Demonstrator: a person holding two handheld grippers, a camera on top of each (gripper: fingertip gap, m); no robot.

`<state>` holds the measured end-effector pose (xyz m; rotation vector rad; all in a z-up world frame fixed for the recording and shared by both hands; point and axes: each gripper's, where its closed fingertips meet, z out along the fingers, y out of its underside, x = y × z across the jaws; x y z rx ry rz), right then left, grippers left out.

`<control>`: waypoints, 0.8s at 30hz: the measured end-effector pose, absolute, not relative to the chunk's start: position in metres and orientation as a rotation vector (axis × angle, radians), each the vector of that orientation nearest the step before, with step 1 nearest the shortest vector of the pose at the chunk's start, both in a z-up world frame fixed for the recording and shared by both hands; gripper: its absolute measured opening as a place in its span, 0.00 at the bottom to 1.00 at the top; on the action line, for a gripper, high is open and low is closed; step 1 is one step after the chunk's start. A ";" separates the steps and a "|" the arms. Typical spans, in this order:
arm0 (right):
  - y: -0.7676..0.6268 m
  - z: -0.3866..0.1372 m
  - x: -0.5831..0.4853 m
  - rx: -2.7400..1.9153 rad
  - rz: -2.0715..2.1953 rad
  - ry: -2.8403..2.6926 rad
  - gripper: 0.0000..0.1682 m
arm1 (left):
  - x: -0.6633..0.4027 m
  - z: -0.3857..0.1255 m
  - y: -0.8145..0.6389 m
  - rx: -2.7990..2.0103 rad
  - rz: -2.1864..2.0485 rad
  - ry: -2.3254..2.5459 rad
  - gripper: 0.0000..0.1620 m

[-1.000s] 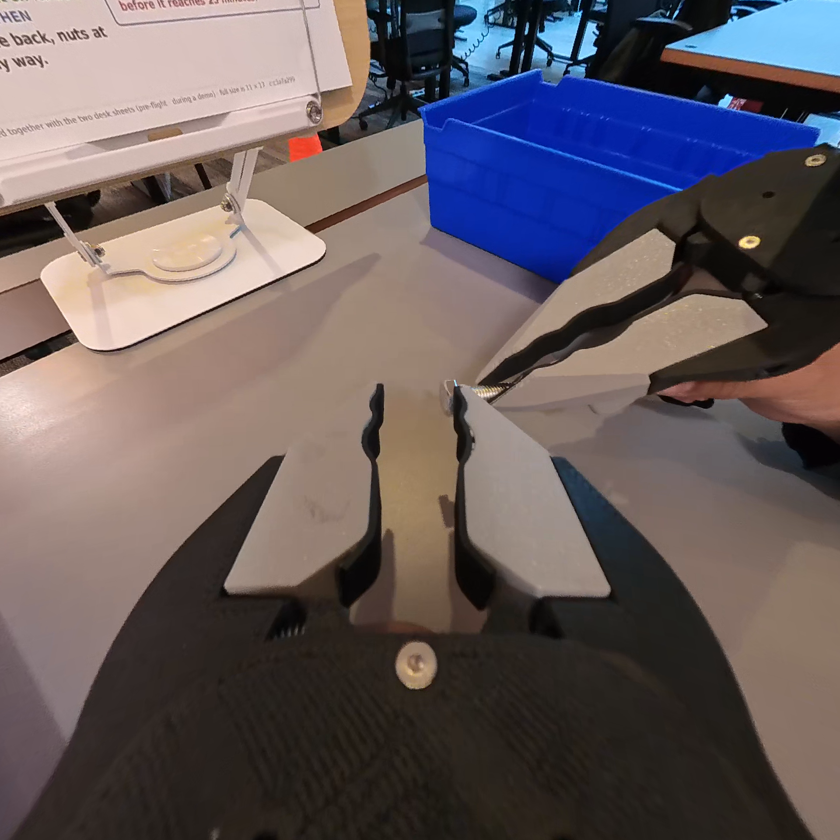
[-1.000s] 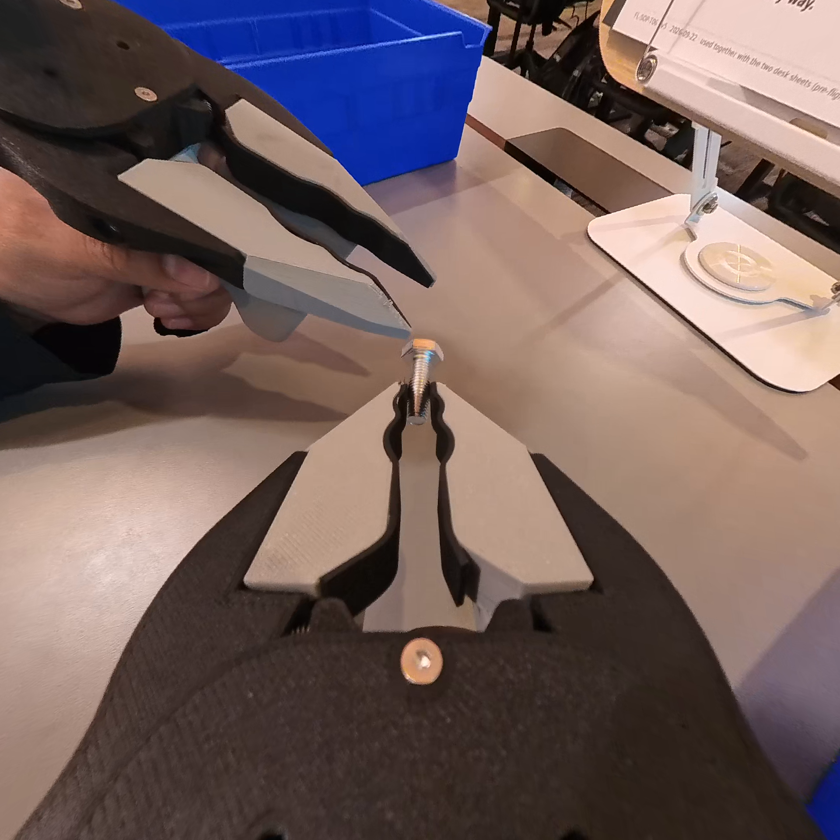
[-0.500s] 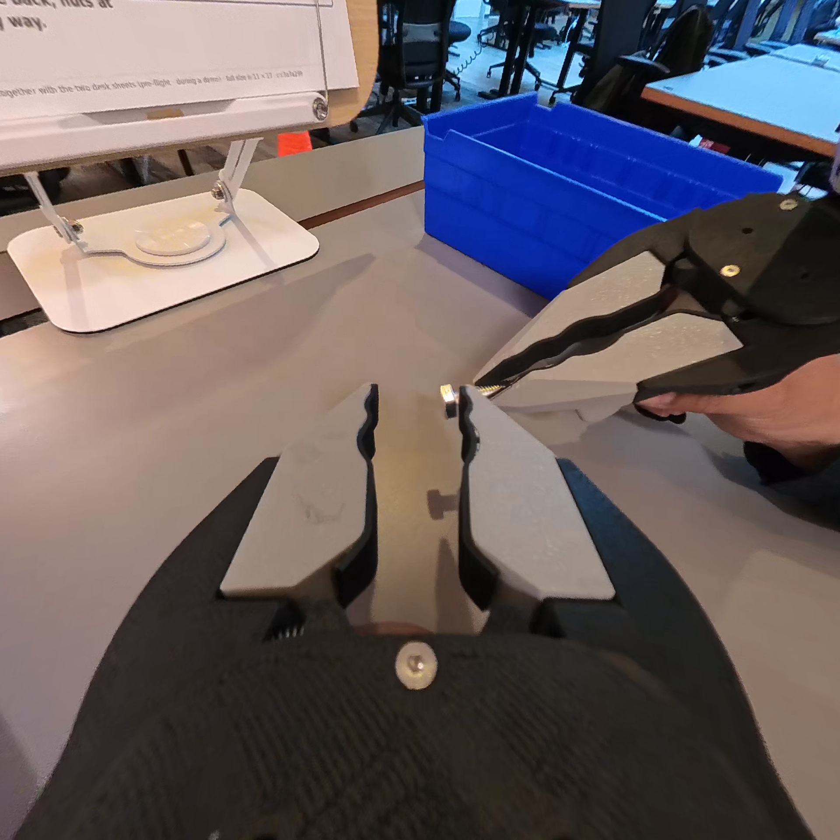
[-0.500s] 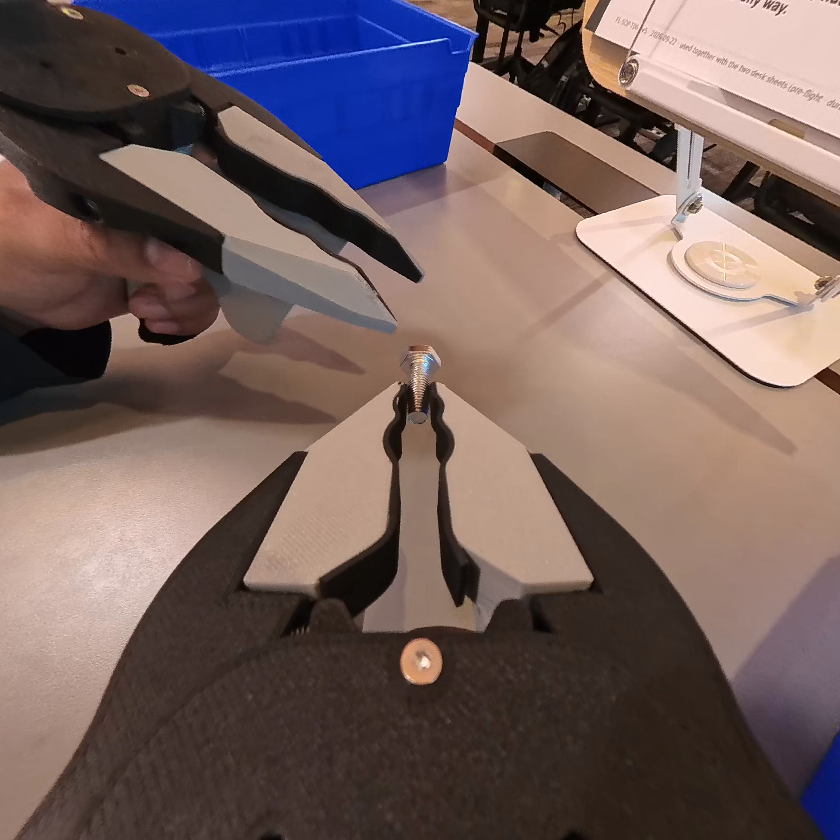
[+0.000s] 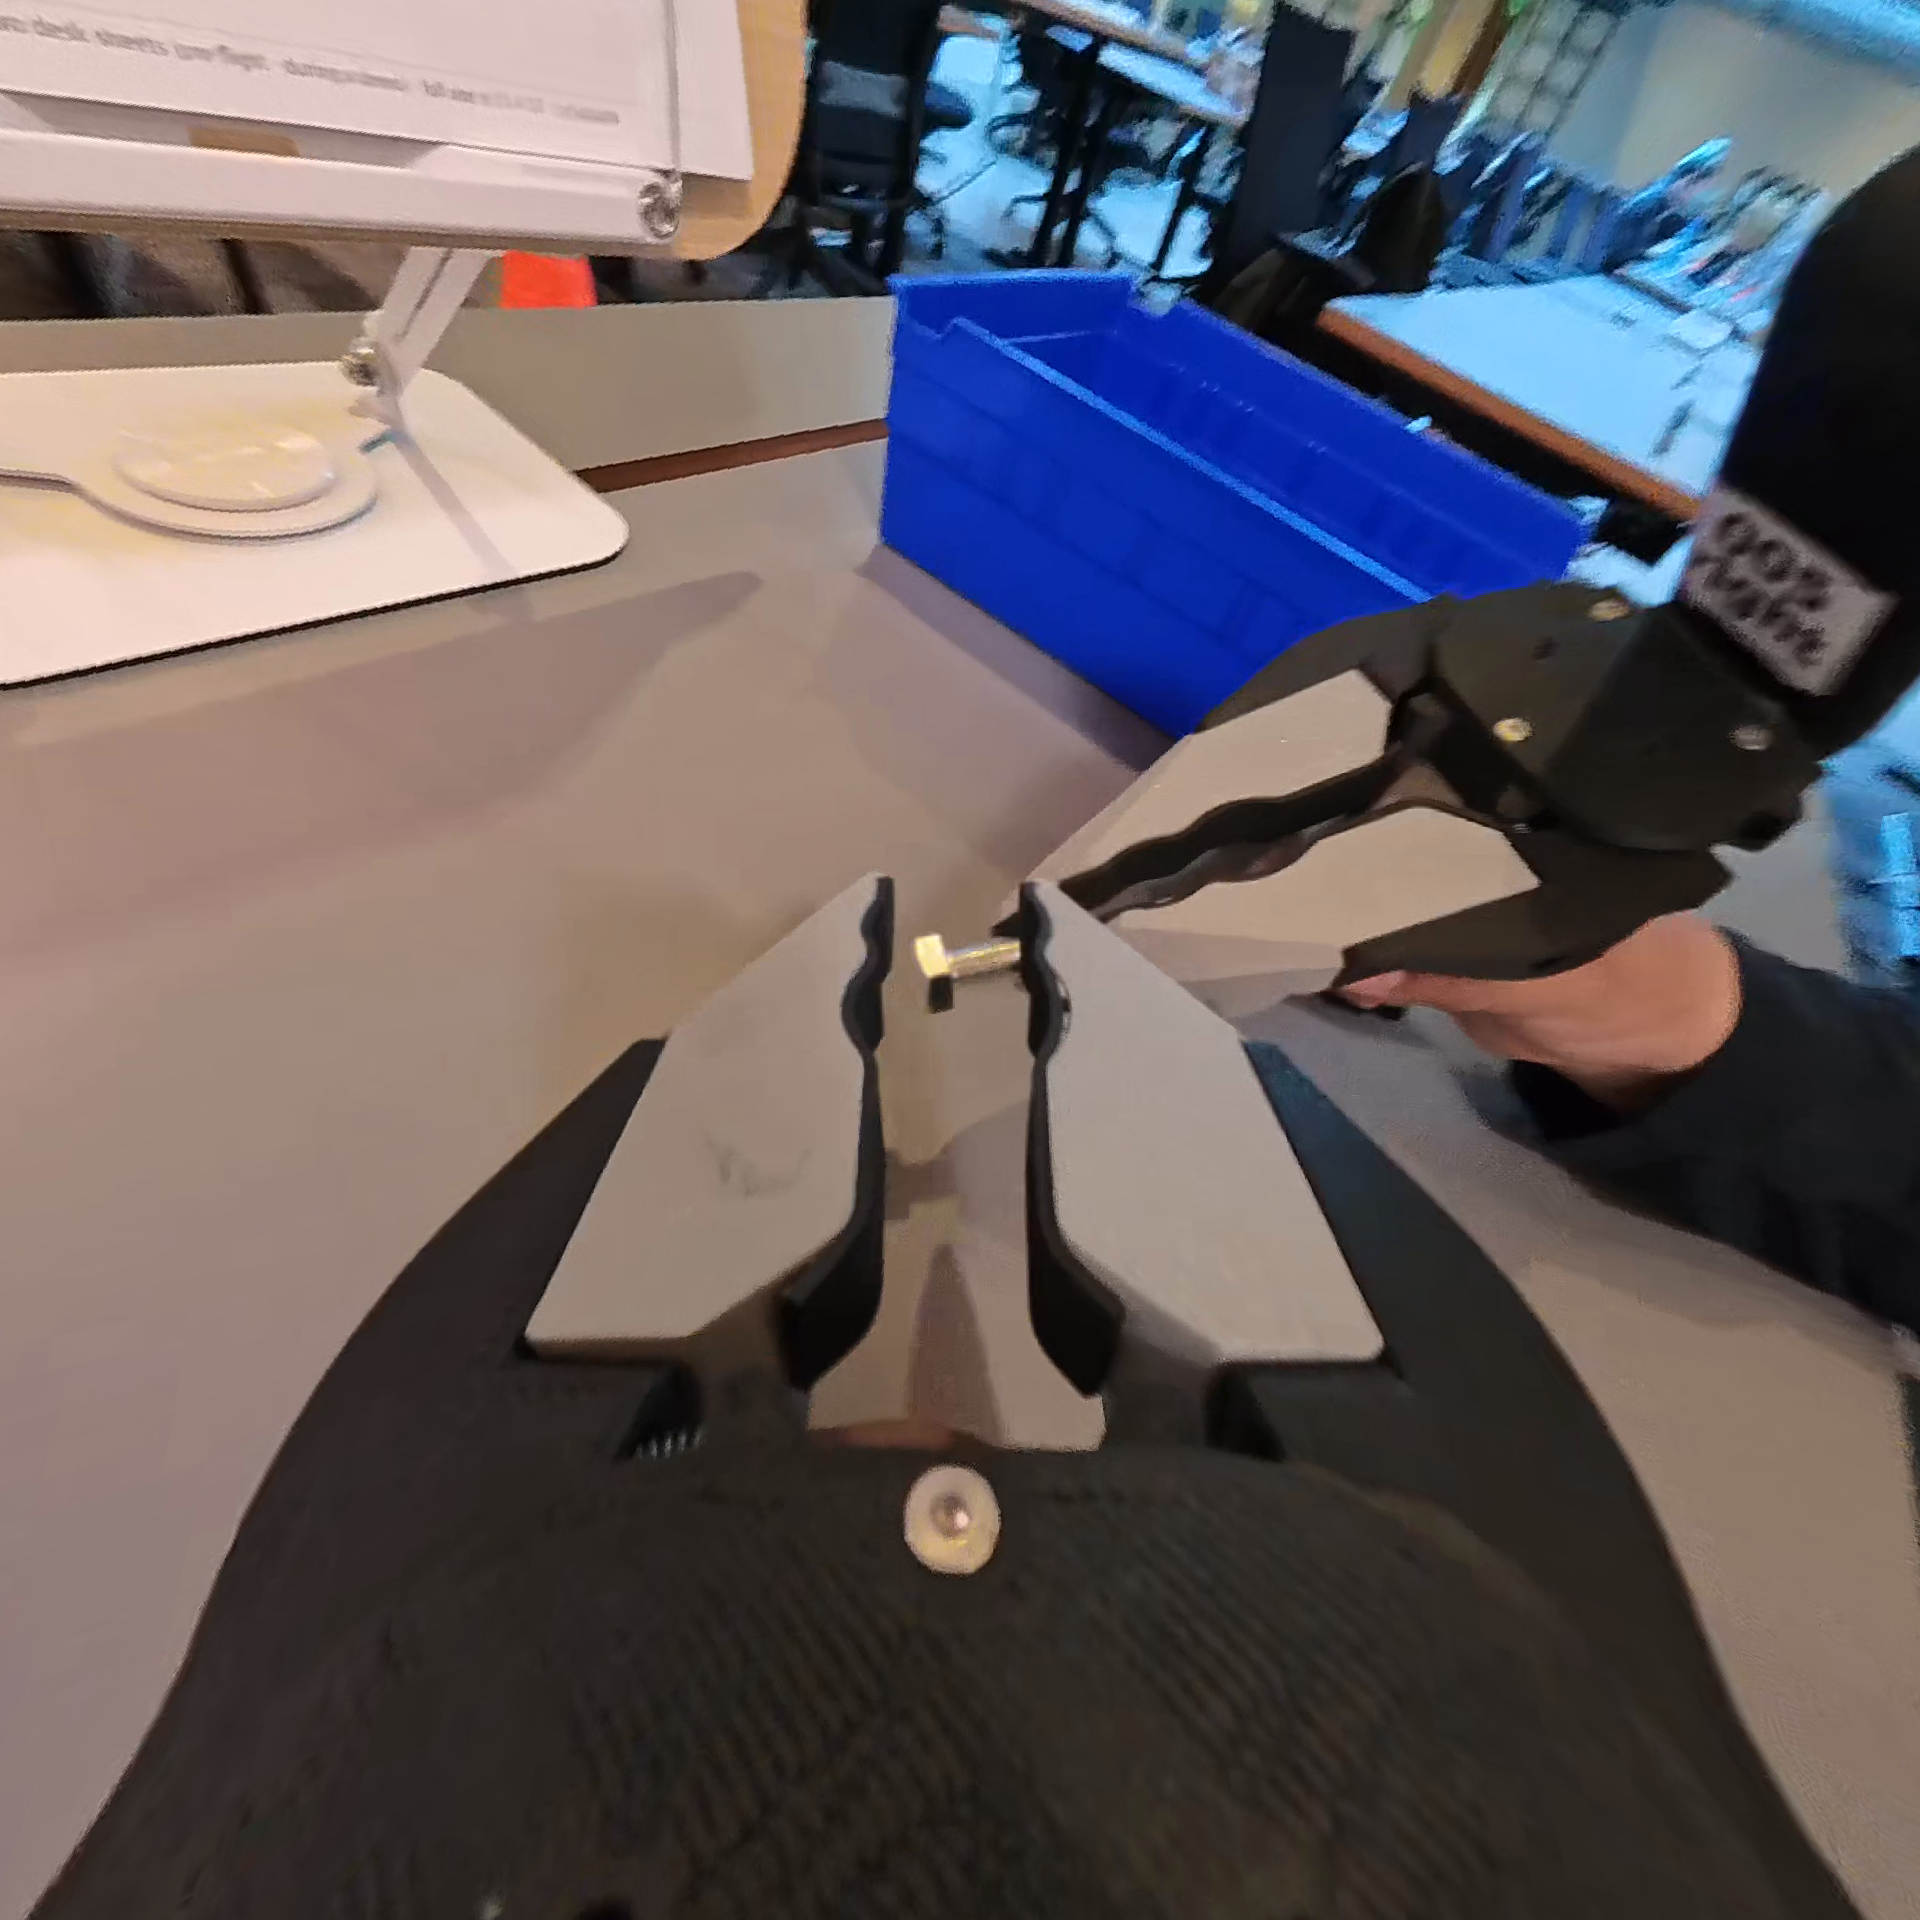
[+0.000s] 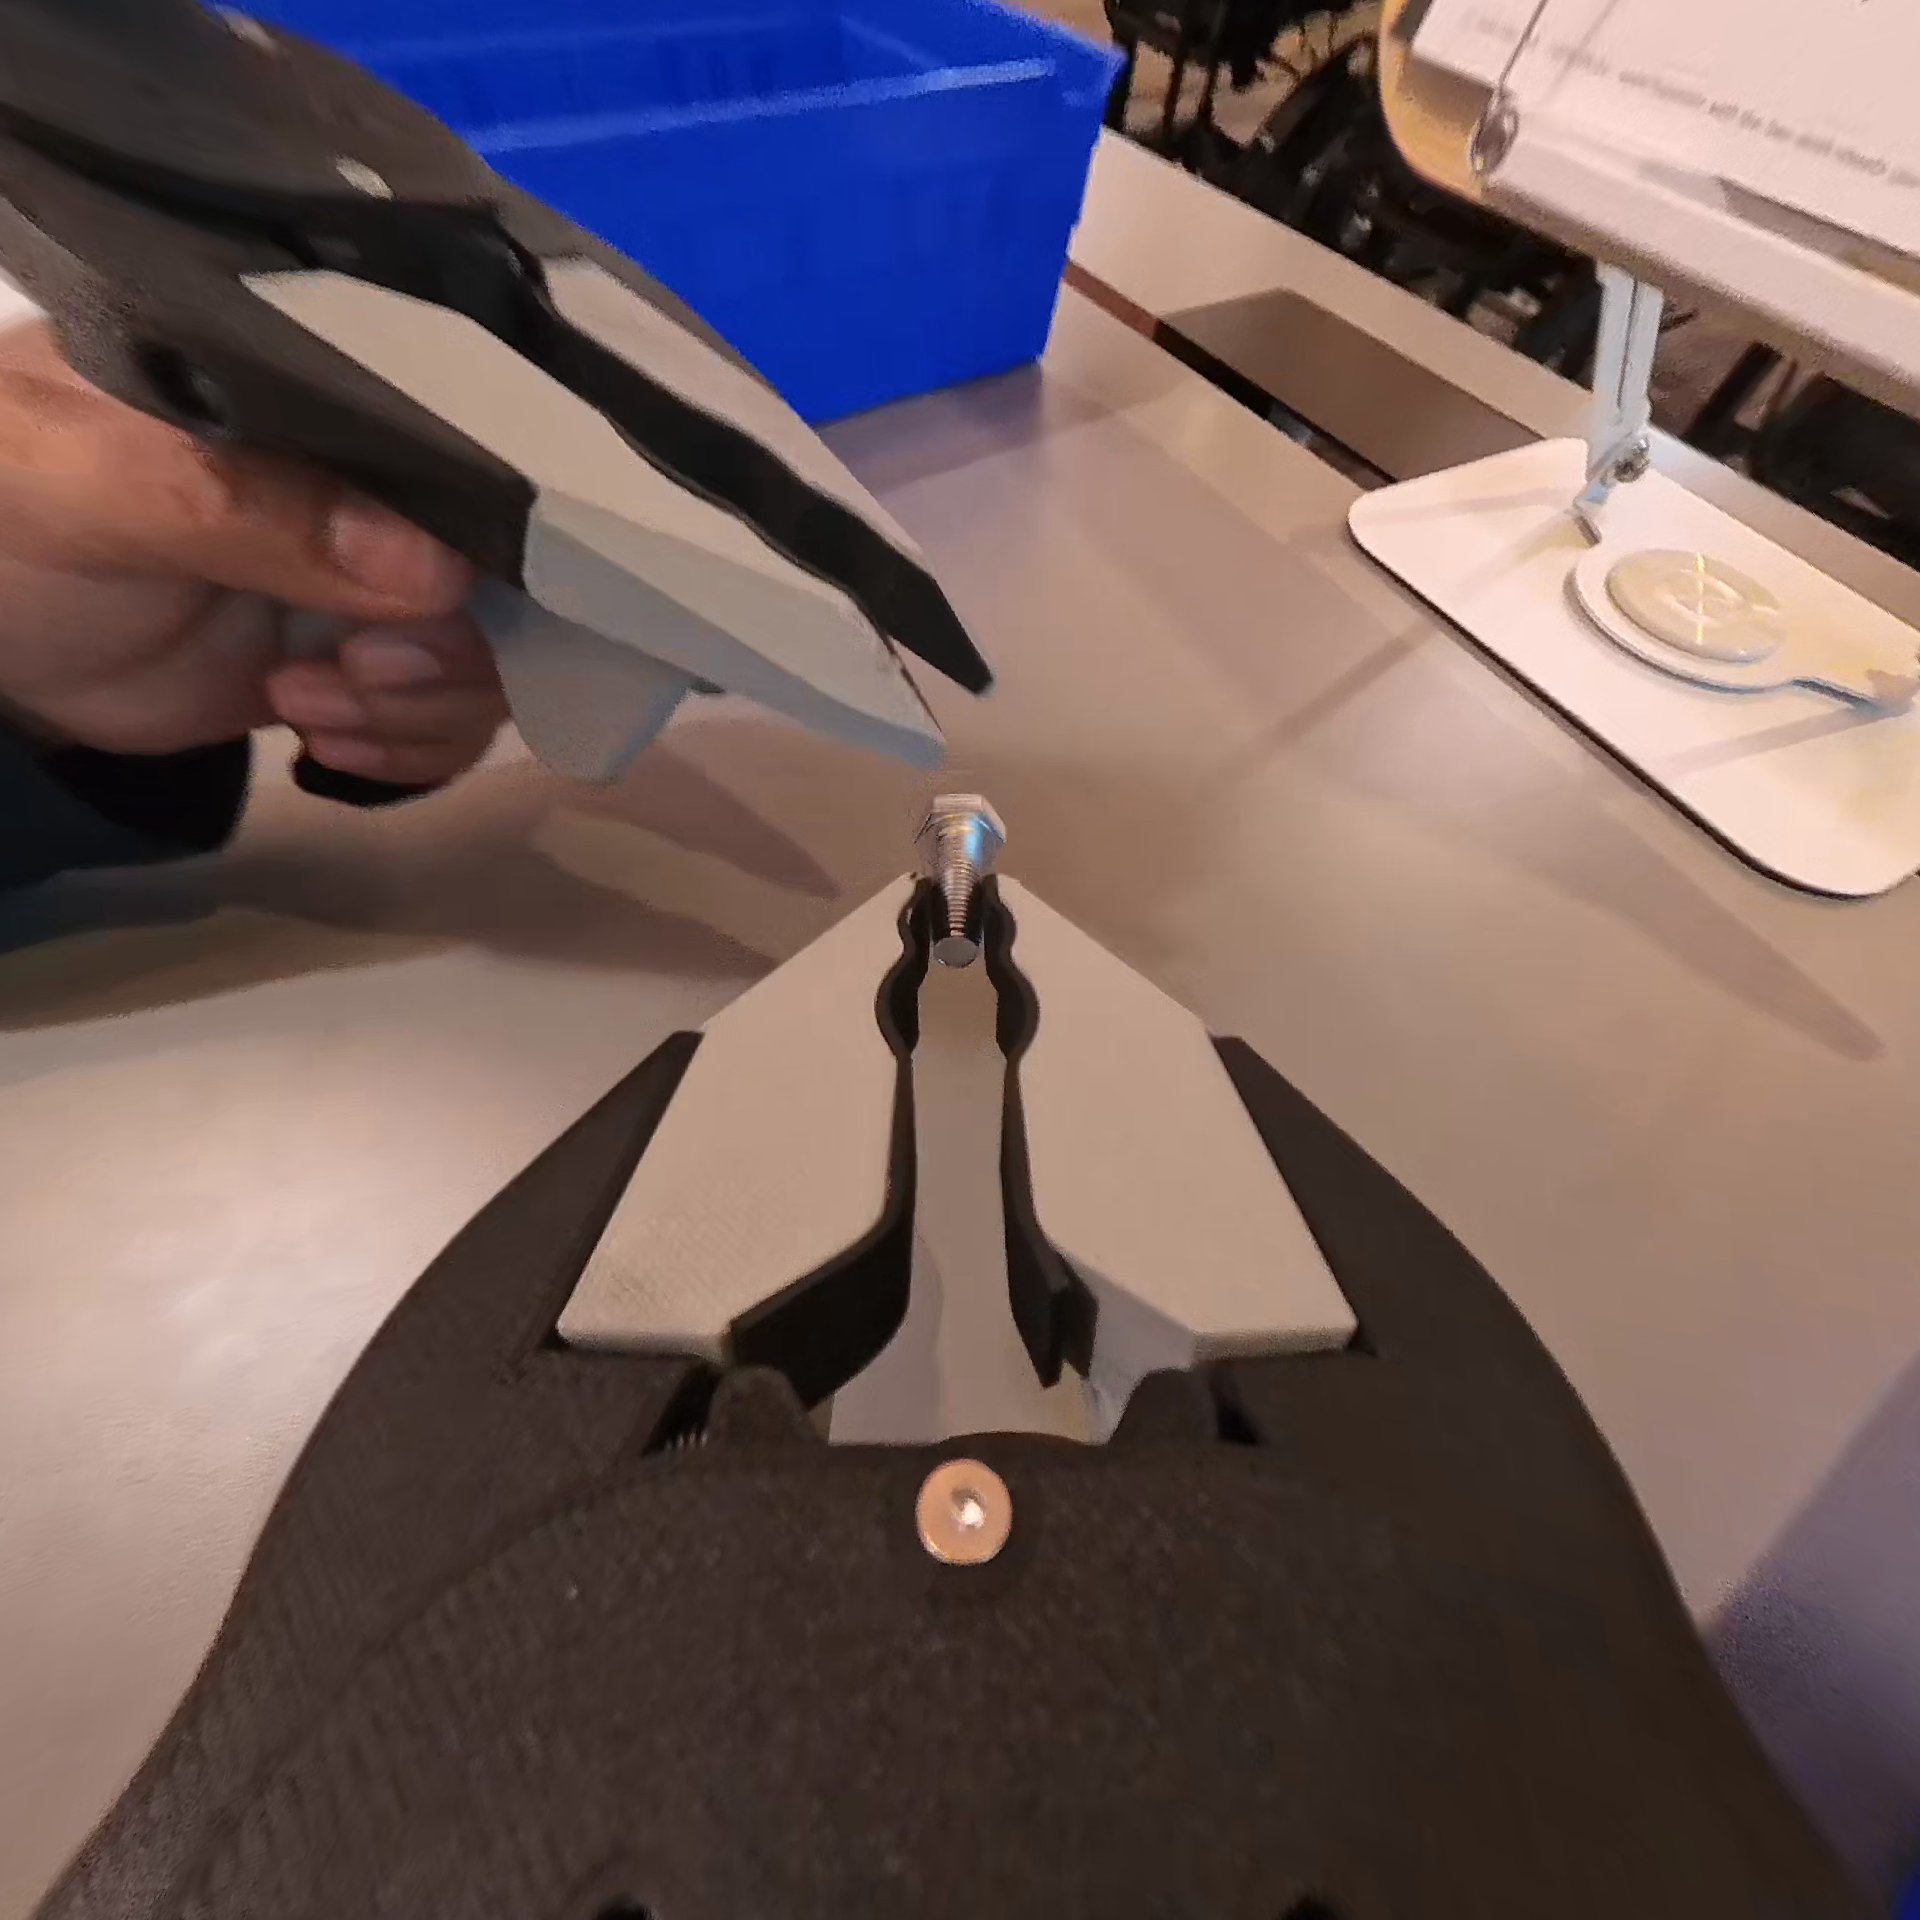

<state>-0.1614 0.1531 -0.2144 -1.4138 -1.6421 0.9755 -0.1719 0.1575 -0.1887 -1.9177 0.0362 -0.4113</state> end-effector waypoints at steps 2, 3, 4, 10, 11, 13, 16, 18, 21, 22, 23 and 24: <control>0.160 -0.225 -0.161 -1.442 0.879 -1.667 0.04 | -0.179 -0.194 0.158 -1.944 -0.345 0.022 0.13; 0.164 -0.231 -0.160 -1.454 0.832 -1.678 0.04 | -0.183 -0.195 0.159 -1.953 -0.316 0.012 0.13; 0.166 -0.235 -0.160 -1.463 0.794 -1.690 0.04 | -0.186 -0.197 0.159 -1.963 -0.289 0.004 0.13; 0.171 -0.247 -0.162 -1.489 0.735 -1.704 0.04 | -0.193 -0.196 0.159 -1.962 -0.226 -0.011 0.07; 0.172 -0.247 -0.162 -1.495 0.737 -1.696 0.04 | -0.193 -0.194 0.158 -1.954 -0.223 -0.012 0.02; 0.175 -0.247 -0.161 -1.505 0.742 -1.678 0.04 | -0.196 -0.191 0.157 -1.939 -0.219 -0.023 0.00; 0.178 -0.249 -0.161 -1.523 0.755 -1.667 0.04 | -0.197 -0.188 0.157 -1.927 -0.228 -0.035 0.00; 0.179 -0.252 -0.161 -1.538 0.746 -1.674 0.05 | -0.198 -0.190 0.158 -1.931 -0.221 -0.037 0.00; 0.180 -0.256 -0.161 -1.546 0.720 -1.688 0.07 | -0.200 -0.192 0.158 -1.936 -0.205 -0.041 0.00; 0.180 -0.256 -0.161 -1.541 0.720 -1.690 0.07 | -0.200 -0.191 0.158 -1.934 -0.205 -0.042 0.00; 0.179 -0.256 -0.161 -1.538 0.719 -1.691 0.07 | -0.200 -0.191 0.158 -1.932 -0.207 -0.044 0.00; 0.179 -0.256 -0.161 -1.538 0.717 -1.692 0.08 | -0.200 -0.190 0.158 -1.930 -0.208 -0.045 0.00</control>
